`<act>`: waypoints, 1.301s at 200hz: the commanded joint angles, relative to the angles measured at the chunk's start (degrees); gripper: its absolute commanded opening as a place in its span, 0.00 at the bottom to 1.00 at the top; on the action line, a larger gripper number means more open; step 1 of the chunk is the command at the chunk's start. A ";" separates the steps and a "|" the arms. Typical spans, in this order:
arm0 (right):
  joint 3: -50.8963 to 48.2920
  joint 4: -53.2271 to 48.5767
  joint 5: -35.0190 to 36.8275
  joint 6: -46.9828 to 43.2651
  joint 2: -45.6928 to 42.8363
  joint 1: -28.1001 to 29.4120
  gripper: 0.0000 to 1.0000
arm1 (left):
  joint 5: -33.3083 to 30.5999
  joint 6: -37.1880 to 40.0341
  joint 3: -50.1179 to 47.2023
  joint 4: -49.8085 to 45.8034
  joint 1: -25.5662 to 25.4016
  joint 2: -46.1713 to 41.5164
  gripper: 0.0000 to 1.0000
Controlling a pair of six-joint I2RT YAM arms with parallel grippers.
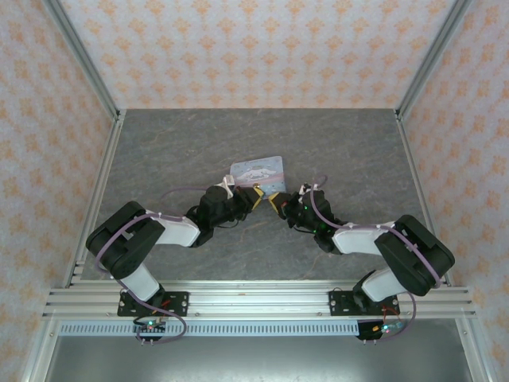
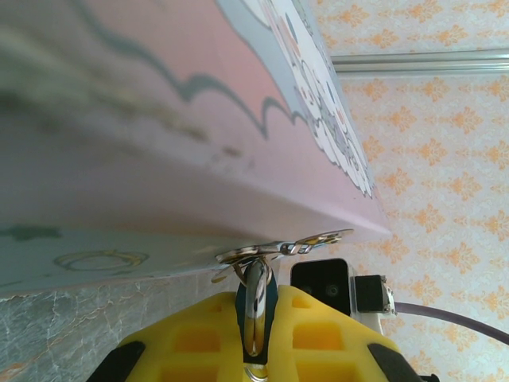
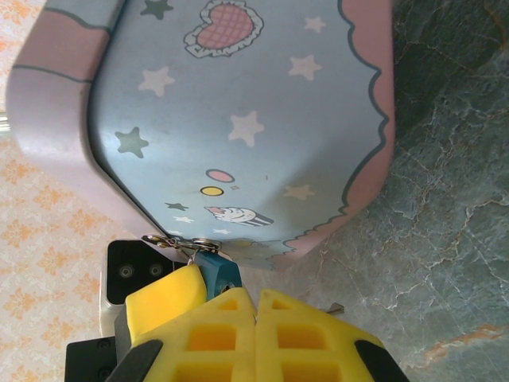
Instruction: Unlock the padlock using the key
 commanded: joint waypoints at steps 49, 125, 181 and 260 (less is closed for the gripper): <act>1.74 3.98 0.21 0.40 1.47 1.11 0.00 | 0.63 -1.57 0.70 3.14 -0.60 0.14 0.00; 1.32 6.01 0.13 1.70 0.70 1.28 0.00 | 0.58 -1.70 0.70 3.16 -1.52 -0.23 0.00; 0.22 1.79 1.31 -0.29 -4.52 1.33 0.00 | 0.65 -2.04 -0.09 2.92 -1.83 -0.14 0.00; -4.87 -5.03 4.55 -0.87 -10.68 1.29 0.00 | 0.21 -1.70 0.17 0.92 -1.87 -0.98 0.00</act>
